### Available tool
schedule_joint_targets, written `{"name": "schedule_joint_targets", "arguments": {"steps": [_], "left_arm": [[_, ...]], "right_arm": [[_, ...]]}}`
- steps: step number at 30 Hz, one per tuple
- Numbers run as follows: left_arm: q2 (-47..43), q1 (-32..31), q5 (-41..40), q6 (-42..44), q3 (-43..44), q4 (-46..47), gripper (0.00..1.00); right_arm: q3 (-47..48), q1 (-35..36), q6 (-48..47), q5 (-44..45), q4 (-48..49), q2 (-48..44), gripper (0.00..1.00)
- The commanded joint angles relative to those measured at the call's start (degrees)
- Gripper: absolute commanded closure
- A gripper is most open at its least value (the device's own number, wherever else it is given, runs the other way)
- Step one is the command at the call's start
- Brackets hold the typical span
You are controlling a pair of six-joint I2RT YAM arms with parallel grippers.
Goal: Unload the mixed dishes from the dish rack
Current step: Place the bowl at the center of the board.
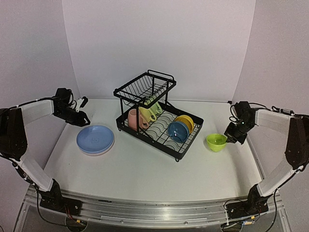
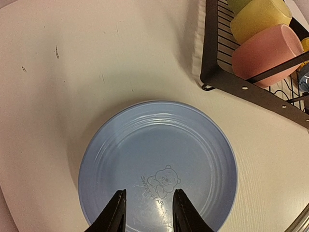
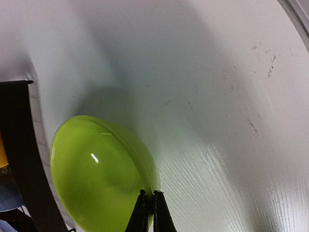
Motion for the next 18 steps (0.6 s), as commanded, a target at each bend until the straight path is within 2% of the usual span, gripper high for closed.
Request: {"name": "schedule_joint_targets", "arguments": {"steps": [1, 8, 9, 10, 12, 14, 18], "left_arm": [[-1.5, 0.0, 1.7, 0.1, 2.9, -1.2, 0.66], [-1.3, 0.0, 2.6, 0.3, 3.7, -2.0, 0.66], [-1.2, 0.0, 2.7, 0.2, 3.9, -2.2, 0.66], [-1.2, 0.0, 2.8, 0.2, 4.0, -2.3, 0.65], [-1.1, -0.1, 3.0, 0.2, 4.5, -2.5, 0.65], [-1.0, -0.1, 3.2, 0.2, 5.0, -2.8, 0.64], [-1.1, -0.1, 3.5, -0.1, 5.6, -3.2, 0.62]], "right_arm": [[-2.6, -0.5, 0.7, 1.1, 5.4, -0.8, 1.00], [-8.2, -0.5, -2.4, 3.1, 9.9, -4.5, 1.00], [-7.7, -0.5, -3.5, 2.3, 9.8, -4.6, 0.91], [-7.2, -0.5, -4.6, 1.2, 9.8, -4.6, 0.76], [-4.9, -0.5, -6.7, -0.9, 8.1, -4.2, 0.60], [-1.8, -0.4, -8.7, -2.1, 5.4, -4.0, 0.51], [4.3, 2.4, -14.4, 1.3, 1.8, -5.2, 0.41]]}}
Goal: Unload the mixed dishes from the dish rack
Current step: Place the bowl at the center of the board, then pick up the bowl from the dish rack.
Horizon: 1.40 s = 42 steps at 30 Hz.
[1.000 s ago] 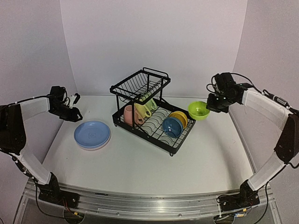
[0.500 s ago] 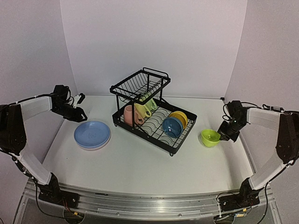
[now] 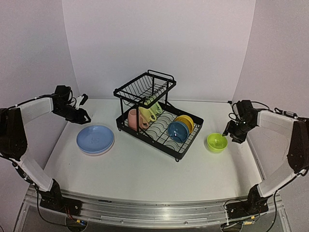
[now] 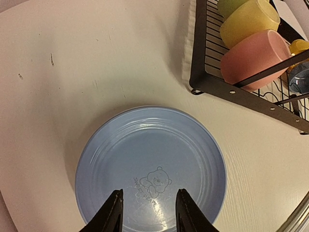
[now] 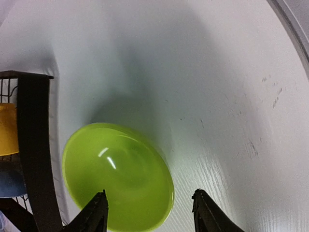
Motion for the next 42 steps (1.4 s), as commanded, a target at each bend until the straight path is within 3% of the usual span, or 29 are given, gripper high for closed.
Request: {"name": "schedule_joint_targets", "arguments": {"steps": [1, 9, 11, 14, 20, 26, 32, 42], "left_arm": [[-1.2, -0.1, 1.3, -0.3, 3.1, -0.8, 0.62], [-1.4, -0.1, 0.8, -0.6, 2.2, -0.5, 0.61], [-1.4, -0.1, 0.8, -0.6, 2.2, -0.5, 0.61], [-1.4, -0.1, 0.7, -0.6, 1.8, -0.4, 0.61], [-1.6, -0.1, 0.1, -0.3, 0.9, -0.3, 0.55], [-1.8, -0.1, -1.5, 1.0, 0.6, -0.1, 0.44], [-1.9, -0.1, -2.7, 1.5, 1.0, 0.1, 0.39], [-1.9, -0.1, -2.8, 1.5, 1.0, 0.3, 0.38]], "right_arm": [[8.3, 4.8, -9.8, 2.4, -2.6, -2.7, 0.40], [16.9, 24.6, -33.4, 2.5, 3.9, 4.4, 0.37], [17.5, 26.2, -35.0, 2.8, 8.0, 6.9, 0.32], [18.4, 27.9, -36.8, 4.0, 13.7, 10.6, 0.12], [23.2, 29.8, -42.2, 7.0, 15.3, 18.1, 0.10], [27.5, 31.0, -44.6, 15.6, 15.3, 23.7, 0.20], [30.5, 31.3, -46.7, 21.2, 15.3, 27.3, 0.37], [30.7, 34.9, -52.4, 26.1, 16.1, 26.6, 0.85]]}}
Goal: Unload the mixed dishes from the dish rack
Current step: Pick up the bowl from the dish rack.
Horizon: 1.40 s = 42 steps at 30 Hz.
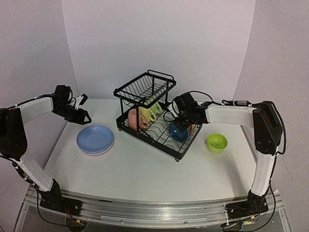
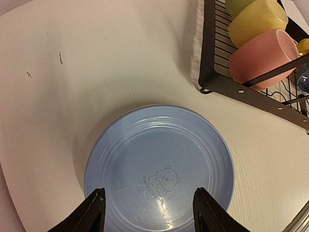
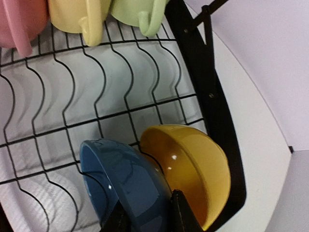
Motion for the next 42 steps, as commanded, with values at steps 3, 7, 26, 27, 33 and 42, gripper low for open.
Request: {"name": "schedule_joint_targets", "arguments": {"steps": [3, 7, 26, 27, 33, 42], "left_arm": [[-1.8, -0.1, -0.5, 0.9, 0.6, 0.8, 0.38], [-1.8, -0.1, -0.5, 1.1, 0.6, 0.8, 0.38], [-1.5, -0.1, -0.2, 1.2, 0.7, 1.3, 0.37], [-1.5, 0.0, -0.1, 1.2, 0.8, 1.3, 0.37], [-1.5, -0.1, -0.1, 1.2, 1.1, 1.1, 0.37], [-1.6, -0.1, -0.1, 1.9, 1.3, 0.6, 0.37]], "right_arm": [[2.5, 2.5, -6.0, 9.2, 4.2, 0.1, 0.98], [3.4, 3.7, -9.8, 16.1, 6.7, 0.4, 1.00], [0.6, 5.3, -19.5, 23.0, 19.4, -7.4, 1.00], [0.4, 5.3, -20.1, 23.7, 20.1, -7.3, 1.00], [-2.9, 6.8, -28.9, 29.6, 33.1, -4.8, 1.00], [-5.6, 9.3, -42.5, 34.5, 50.3, -0.5, 1.00]]}}
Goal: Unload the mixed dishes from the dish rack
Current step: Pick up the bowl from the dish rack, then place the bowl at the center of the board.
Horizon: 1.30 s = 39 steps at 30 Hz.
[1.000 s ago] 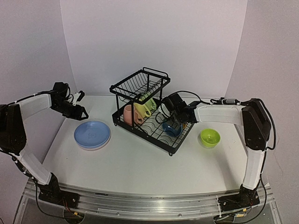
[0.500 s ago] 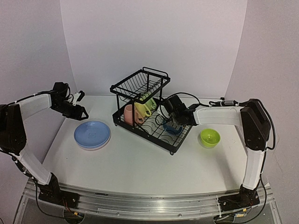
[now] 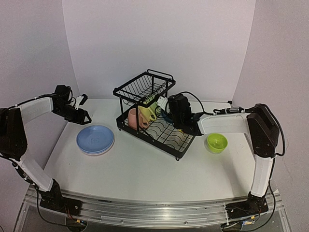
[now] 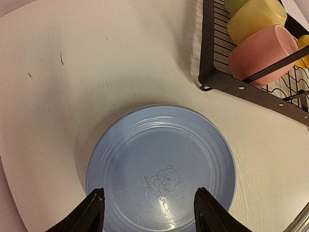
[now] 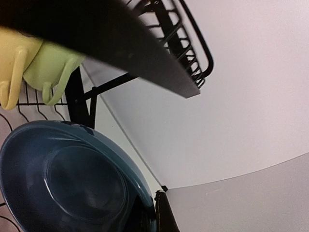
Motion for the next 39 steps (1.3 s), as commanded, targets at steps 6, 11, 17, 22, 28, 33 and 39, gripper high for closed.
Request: {"name": "schedule_joint_targets", "arguments": {"steps": [6, 11, 17, 22, 28, 33, 39], "left_arm": [[-1.3, -0.1, 0.5, 1.2, 1.4, 0.6, 0.37], [-1.1, -0.1, 0.9, 1.0, 1.3, 0.9, 0.37], [-0.7, -0.1, 1.2, 1.0, 1.5, 0.9, 0.37], [-0.8, -0.1, 1.3, 0.9, 1.4, 0.9, 0.37], [-0.8, -0.1, 1.5, 0.8, 1.2, 0.7, 0.37], [-0.6, -0.1, 1.8, 0.6, 1.2, 1.0, 0.37], [-0.8, -0.1, 2.1, 0.3, 0.6, 1.1, 0.37]], "right_arm": [[-3.8, 1.6, -4.5, 3.3, 10.7, -7.1, 1.00], [-9.1, 1.3, -3.8, 4.7, 7.7, -11.5, 1.00], [-8.3, -1.7, 14.5, 2.3, -12.7, -18.9, 1.00], [-2.5, -12.0, 43.9, -13.5, -45.9, -25.3, 1.00], [-1.9, -21.7, 60.4, -28.0, -61.4, -29.9, 1.00], [-2.7, -36.6, 76.9, -49.5, -70.9, -29.0, 1.00], [-6.8, -43.2, 83.8, -58.5, -71.0, -27.5, 1.00]]}}
